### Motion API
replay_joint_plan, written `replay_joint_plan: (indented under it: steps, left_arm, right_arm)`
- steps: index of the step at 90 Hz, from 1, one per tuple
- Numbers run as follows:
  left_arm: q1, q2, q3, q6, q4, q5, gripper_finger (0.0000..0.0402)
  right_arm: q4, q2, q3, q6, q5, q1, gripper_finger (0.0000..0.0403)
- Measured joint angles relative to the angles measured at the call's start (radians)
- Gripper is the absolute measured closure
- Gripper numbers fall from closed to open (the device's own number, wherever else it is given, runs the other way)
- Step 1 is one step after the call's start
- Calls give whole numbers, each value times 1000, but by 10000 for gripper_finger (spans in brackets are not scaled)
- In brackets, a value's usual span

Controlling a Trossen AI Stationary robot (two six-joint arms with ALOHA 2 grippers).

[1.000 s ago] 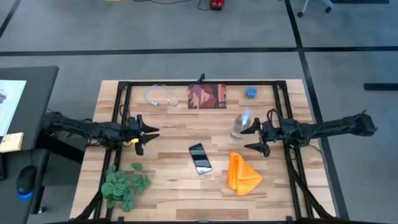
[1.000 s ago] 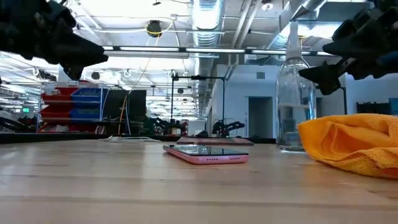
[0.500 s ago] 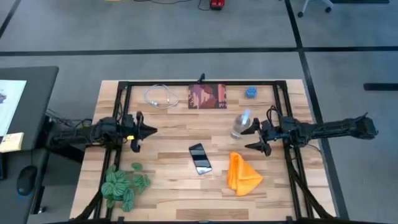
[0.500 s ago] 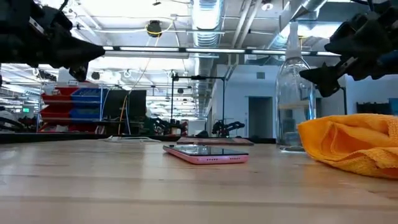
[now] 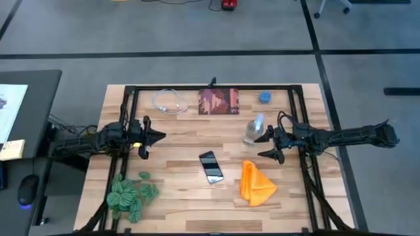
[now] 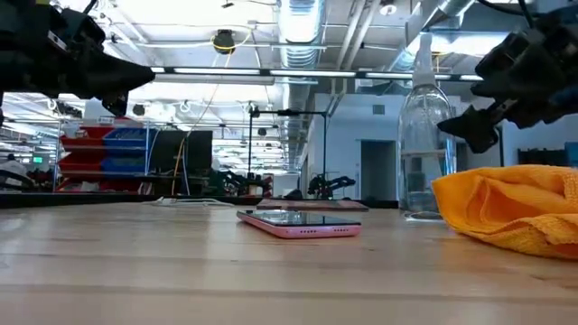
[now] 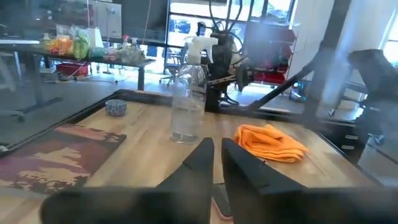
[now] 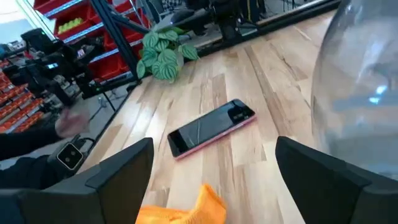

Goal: Apply microfiber cloth
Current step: Return to Home Position

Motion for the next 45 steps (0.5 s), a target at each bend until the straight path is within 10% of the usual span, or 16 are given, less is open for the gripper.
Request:
replay_joint_plan:
  steps: [45]
  left_arm:
    - [-66,2,-1,-2,-1,-5,388]
  right_arm:
    - [-62,0,0,2,4,0,81]
